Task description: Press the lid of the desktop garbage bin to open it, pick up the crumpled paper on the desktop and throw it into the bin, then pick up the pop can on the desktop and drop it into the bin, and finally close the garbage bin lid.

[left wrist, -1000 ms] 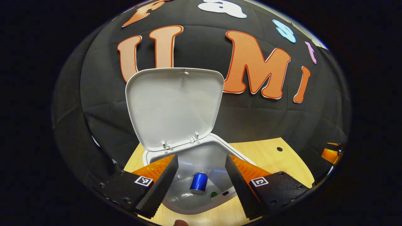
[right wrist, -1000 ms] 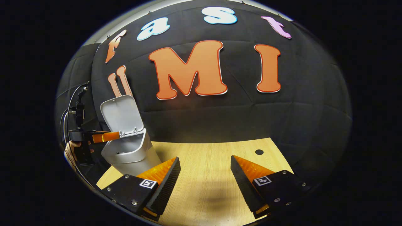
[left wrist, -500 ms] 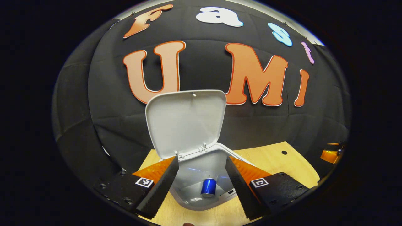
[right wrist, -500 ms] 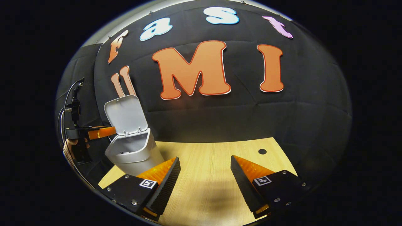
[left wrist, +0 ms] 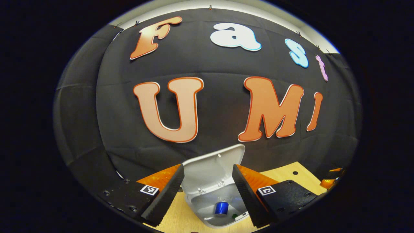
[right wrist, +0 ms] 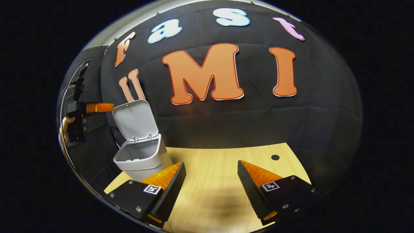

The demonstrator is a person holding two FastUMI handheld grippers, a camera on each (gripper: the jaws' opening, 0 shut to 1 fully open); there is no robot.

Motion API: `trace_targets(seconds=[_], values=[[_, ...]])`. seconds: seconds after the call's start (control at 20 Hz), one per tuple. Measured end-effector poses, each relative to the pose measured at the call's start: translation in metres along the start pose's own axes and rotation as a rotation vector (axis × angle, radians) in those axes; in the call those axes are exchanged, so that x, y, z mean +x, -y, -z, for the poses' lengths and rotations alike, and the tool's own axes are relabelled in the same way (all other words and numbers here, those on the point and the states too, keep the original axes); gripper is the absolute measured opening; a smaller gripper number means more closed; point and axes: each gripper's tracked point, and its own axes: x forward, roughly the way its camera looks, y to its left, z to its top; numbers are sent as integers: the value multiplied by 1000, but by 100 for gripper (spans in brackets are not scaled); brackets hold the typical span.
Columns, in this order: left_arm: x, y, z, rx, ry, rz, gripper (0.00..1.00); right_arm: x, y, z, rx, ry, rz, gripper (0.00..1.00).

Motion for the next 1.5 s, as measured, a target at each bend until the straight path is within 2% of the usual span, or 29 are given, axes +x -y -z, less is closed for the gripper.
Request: trace_targets(seconds=[0.15,0.4,0.55,0.85,1.15,1.5], values=[[23,-2,-31,-40,-7,15,95,0,-7,1,18,-1,-20,96],[63,-10,-59,-16,-30,6,95,2,-4,4,21,-9,-12,96],[87,-4,-57,-27,-80,34,95,6,-1,5,34,-16,-2,96],[123,-15,-21,-13,-198,22,95,13,1,9,44,-31,4,96],[114,-10,9,-39,-285,94,95,19,4,15,51,-59,8,96],[74,7,25,57,-297,149,96,25,-4,16,62,-73,-24,96]])
